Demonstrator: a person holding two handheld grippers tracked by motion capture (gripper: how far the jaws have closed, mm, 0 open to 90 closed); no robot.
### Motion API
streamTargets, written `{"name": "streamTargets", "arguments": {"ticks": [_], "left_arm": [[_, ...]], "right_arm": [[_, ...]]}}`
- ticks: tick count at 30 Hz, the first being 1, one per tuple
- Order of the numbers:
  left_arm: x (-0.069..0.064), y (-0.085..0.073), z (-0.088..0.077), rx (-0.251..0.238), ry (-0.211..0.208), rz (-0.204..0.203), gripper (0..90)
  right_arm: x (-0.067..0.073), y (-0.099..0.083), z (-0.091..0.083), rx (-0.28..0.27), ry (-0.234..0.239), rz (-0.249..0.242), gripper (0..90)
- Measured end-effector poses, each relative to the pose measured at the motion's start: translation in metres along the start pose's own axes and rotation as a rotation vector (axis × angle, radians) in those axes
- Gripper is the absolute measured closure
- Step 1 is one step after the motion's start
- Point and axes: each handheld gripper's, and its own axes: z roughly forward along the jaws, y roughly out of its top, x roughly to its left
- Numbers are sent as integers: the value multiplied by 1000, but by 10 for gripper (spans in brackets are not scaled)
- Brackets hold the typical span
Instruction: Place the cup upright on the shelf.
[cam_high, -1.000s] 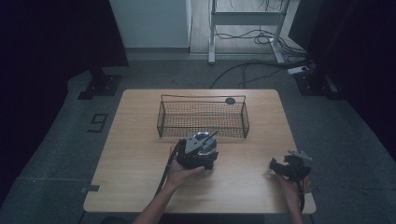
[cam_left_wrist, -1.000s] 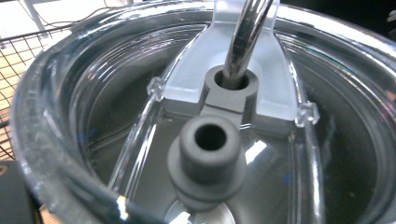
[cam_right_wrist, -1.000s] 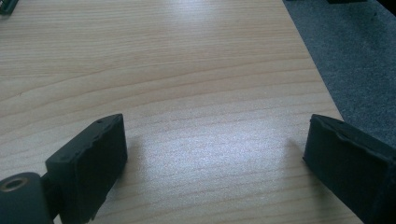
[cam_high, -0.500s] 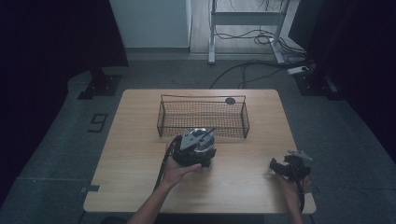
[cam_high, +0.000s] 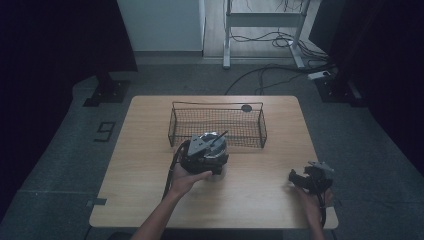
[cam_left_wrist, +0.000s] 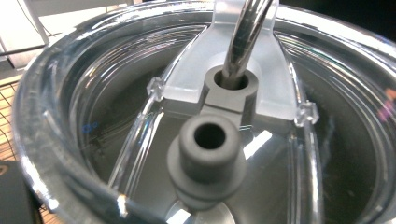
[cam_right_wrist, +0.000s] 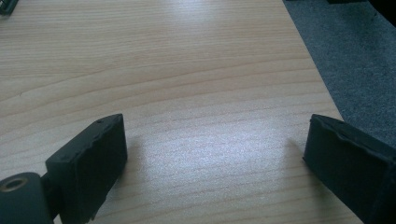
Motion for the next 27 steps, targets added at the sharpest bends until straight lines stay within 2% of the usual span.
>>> {"name": "streamTargets", "arguments": {"ticks": [9,23,25,27], "left_arm": [[3,10,-8,-19,-3,2,38],[15,22,-10,-29,-5,-24,39],[17,25,-10,-31,-9,-32,39],[19,27,-10,-44,-30,-38,38]], "right_arm": [[0,0,0,-1,0,0,58],[0,0,0,-2,-1,0,61],[0,0,0,-2,-1,-1,61],[0,0,0,-2,-1,0,61]]}}
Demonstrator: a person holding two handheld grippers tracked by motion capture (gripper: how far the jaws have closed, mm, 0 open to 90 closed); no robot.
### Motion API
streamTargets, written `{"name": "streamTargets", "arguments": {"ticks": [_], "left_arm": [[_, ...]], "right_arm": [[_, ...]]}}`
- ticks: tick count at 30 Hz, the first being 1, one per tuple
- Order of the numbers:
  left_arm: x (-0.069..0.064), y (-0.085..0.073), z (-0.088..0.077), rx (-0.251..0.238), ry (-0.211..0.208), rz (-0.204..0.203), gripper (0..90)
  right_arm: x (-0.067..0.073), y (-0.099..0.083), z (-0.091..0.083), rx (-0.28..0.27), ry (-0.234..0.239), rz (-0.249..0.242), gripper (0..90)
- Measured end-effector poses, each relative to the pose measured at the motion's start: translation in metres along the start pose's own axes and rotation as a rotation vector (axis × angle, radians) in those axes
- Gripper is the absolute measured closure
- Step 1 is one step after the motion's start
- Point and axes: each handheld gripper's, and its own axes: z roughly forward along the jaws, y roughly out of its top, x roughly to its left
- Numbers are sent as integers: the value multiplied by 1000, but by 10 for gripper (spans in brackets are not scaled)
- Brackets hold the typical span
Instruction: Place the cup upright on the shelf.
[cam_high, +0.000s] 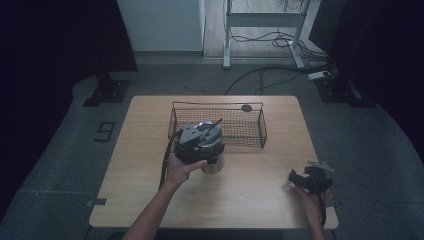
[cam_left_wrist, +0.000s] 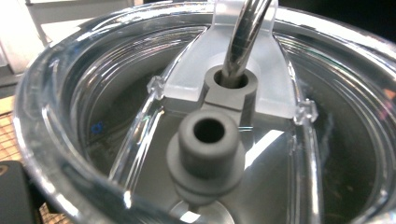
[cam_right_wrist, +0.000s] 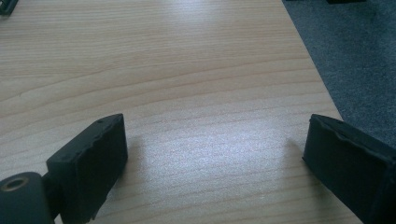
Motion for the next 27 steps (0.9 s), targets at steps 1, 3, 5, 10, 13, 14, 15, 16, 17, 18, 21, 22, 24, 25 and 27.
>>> {"name": "streamTargets", "arguments": {"ticks": [1,3,5,10,13,14,15,16,17,18,21,22,24,25,27], "left_arm": [[1,1,0,-3,-6,-1,38],[1,6,1,-9,-6,1,38],[2,10,1,-9,2,8,39],[4,15,1,-8,2,1,39],[7,20,2,-9,-2,-11,39],[7,21,2,-10,-1,-13,39],[8,23,2,-12,2,-12,39],[10,25,1,-11,7,-8,39],[10,25,1,-11,7,-8,39],[11,28,2,-11,11,-9,39],[12,30,2,-9,15,-8,39],[13,31,2,-8,18,-7,39],[14,33,2,-6,21,-10,39],[14,35,3,-7,20,-13,39],[14,38,4,-5,20,-7,39]], "right_arm": [[0,0,0,0,0,0,61],[0,0,0,1,0,-1,61],[0,0,0,1,0,-1,61],[0,0,0,1,0,-1,61],[0,0,0,2,0,-2,61],[0,0,0,2,0,-2,61],[0,0,0,1,0,-3,61],[0,0,0,1,0,-3,61],[0,0,0,1,0,-3,61],[0,0,0,-1,1,-2,61],[0,0,0,-1,1,-2,61],[0,0,0,0,1,-3,61],[0,0,0,-1,1,-3,61],[0,0,0,-1,1,-3,61],[0,0,0,0,1,-2,61]]}}
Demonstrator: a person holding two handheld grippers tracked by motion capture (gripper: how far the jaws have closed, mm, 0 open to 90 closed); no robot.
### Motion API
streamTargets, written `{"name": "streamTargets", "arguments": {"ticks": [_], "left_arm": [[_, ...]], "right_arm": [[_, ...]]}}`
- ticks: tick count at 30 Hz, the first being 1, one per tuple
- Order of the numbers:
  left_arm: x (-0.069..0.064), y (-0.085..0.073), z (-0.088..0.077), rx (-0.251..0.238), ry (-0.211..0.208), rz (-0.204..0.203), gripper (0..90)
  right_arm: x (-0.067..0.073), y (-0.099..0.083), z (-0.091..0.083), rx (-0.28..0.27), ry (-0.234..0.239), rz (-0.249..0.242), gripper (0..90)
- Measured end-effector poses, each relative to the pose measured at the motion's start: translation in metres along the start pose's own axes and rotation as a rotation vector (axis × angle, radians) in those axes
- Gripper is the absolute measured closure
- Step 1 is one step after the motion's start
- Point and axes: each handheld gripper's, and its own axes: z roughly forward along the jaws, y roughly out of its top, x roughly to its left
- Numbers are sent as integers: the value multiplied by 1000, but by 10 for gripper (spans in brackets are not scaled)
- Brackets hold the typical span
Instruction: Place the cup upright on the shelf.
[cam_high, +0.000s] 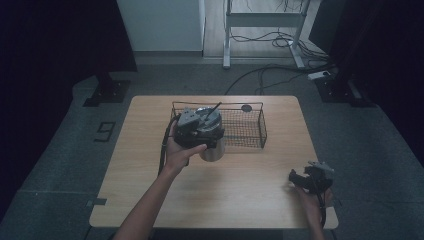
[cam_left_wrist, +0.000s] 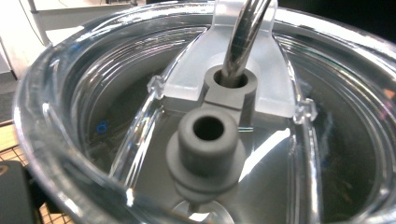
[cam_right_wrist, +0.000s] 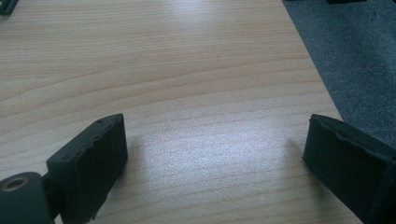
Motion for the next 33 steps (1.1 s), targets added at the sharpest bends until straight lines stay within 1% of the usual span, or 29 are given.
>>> {"name": "streamTargets", "arguments": {"ticks": [3,6,11,13,16,19,25,29,33], "left_arm": [[1,6,3,1,7,6,39],[3,8,4,-2,8,3,39],[9,14,6,-6,19,-1,39],[11,15,6,-10,21,-8,39],[18,18,8,-15,24,-26,39],[21,20,11,-8,30,-31,39],[25,24,15,-4,23,-44,39],[25,30,17,-5,39,-30,39],[26,33,18,-5,43,-26,39]], "right_arm": [[0,0,0,0,0,0,62],[0,0,0,0,0,0,62],[0,0,0,0,0,0,61],[0,0,0,0,0,0,61],[0,0,0,0,0,0,61],[0,0,0,0,0,0,61],[0,0,0,-1,0,0,61],[0,0,0,-1,0,0,61],[0,0,0,-1,-1,0,62]]}}
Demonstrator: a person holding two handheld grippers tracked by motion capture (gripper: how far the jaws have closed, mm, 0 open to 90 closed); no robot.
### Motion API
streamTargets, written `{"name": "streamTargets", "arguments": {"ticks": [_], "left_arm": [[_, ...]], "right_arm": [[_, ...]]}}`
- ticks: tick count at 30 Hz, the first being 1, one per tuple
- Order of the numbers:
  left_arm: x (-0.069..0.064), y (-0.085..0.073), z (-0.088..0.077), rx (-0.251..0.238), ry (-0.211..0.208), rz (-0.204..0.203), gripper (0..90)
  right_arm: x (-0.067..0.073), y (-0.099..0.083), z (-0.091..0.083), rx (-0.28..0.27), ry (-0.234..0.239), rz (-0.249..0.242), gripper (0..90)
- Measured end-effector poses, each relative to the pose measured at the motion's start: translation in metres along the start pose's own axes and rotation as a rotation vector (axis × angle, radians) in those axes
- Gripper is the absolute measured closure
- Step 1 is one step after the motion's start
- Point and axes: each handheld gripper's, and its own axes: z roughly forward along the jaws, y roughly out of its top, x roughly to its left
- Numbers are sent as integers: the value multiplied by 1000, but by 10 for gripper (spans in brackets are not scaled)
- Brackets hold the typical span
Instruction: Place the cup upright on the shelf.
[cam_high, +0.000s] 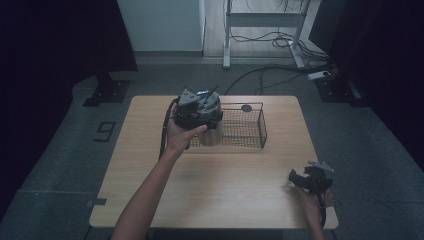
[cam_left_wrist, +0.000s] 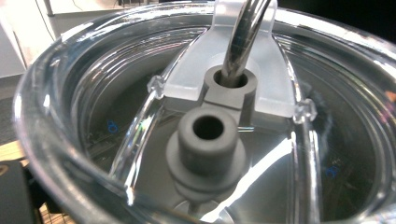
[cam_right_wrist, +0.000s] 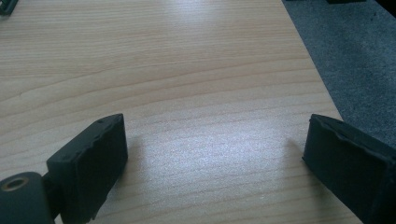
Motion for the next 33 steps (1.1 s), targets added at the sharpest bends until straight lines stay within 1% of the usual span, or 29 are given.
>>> {"name": "streamTargets", "arguments": {"ticks": [5,9,10,11,16,18,19,21,27,29,32,33], "left_arm": [[5,4,4,3,9,5,39],[12,4,12,12,26,-12,39],[12,4,12,12,26,-12,39],[13,4,16,18,23,-14,39],[17,5,23,24,31,-4,39],[21,7,28,27,44,-2,39],[21,7,28,27,44,-2,39],[24,9,33,25,59,-4,39],[31,8,41,28,66,-17,39],[33,7,44,38,75,-17,39],[36,9,49,59,85,-2,39],[37,10,51,63,89,-4,39]], "right_arm": [[0,0,0,-2,-1,1,68],[0,0,0,-4,-2,3,74],[0,0,0,-4,-2,3,74],[0,0,-1,-4,-3,4,79],[-1,0,-1,-4,-4,4,83],[-1,0,-1,-4,-3,3,83],[-1,0,-1,-4,-3,3,83],[-1,0,-1,-4,-3,2,82],[-1,0,-1,-5,-4,2,83],[0,0,-1,-3,-4,4,83],[0,0,-1,-3,-4,4,82],[0,0,-1,-3,-4,4,83]]}}
